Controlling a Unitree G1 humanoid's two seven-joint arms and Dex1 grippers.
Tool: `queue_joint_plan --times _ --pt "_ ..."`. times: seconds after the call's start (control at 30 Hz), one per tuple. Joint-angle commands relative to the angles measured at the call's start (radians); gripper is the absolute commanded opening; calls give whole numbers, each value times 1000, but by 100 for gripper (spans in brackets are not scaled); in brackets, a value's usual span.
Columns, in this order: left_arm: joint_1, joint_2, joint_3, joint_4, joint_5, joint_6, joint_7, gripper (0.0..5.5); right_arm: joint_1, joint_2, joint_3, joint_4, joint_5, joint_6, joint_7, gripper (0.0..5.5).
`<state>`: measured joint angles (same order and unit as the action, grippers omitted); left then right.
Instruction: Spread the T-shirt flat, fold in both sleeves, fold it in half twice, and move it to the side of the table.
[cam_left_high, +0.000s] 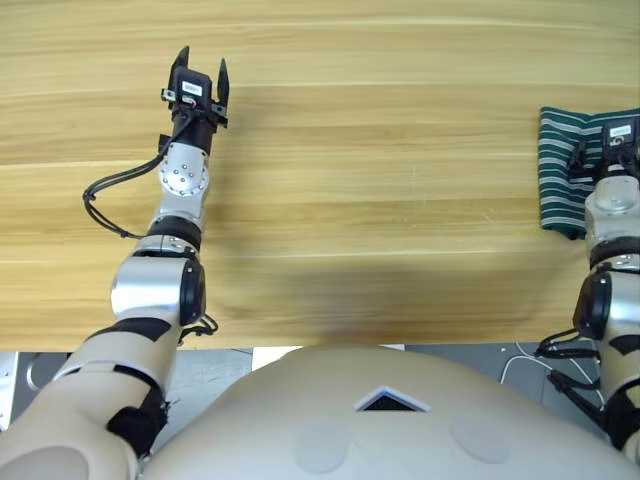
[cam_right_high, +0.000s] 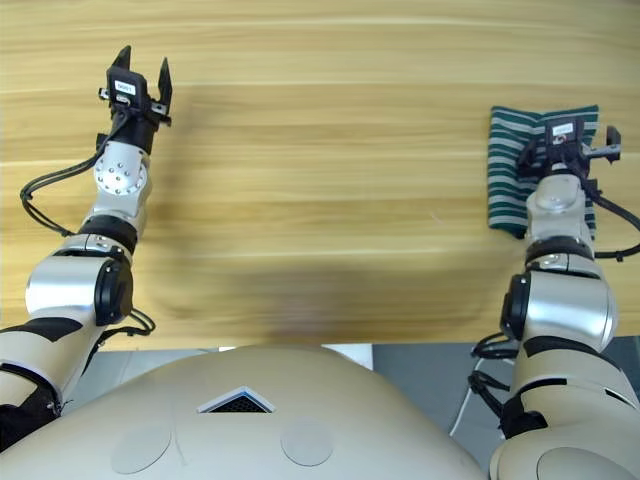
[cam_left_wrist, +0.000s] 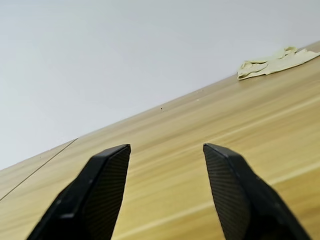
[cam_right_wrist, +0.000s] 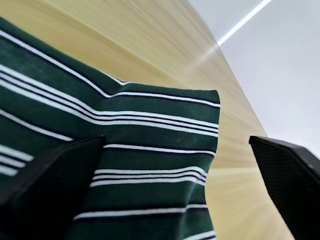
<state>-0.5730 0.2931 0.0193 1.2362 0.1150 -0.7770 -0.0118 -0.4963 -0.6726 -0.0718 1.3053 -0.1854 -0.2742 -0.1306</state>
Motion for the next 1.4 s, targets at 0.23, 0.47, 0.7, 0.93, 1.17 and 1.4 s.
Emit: queue_joint_plan --times 0.23,0.47,0.7,0.93,1.17,1.4 --pt "4 -15 99 37 -97 40 -103 271 -58 83 -210 -135 292 -482 269 534" --pt "-63 -95 224 74 -237 163 -282 271 -148 389 -119 -143 377 -540 648 534" --pt "-158 -95 385 112 -363 418 -277 271 -274 472 -346 16 601 -123 790 534" --pt "-109 -67 404 115 -320 408 -231 271 -254 493 -282 56 426 -37 482 534" --pt "-74 -34 273 116 -118 322 -38 271 -236 482 -113 61 146 -34 146 534" --pt "-92 -33 328 121 -160 382 -58 271 -226 463 -67 65 40 -15 19 534"
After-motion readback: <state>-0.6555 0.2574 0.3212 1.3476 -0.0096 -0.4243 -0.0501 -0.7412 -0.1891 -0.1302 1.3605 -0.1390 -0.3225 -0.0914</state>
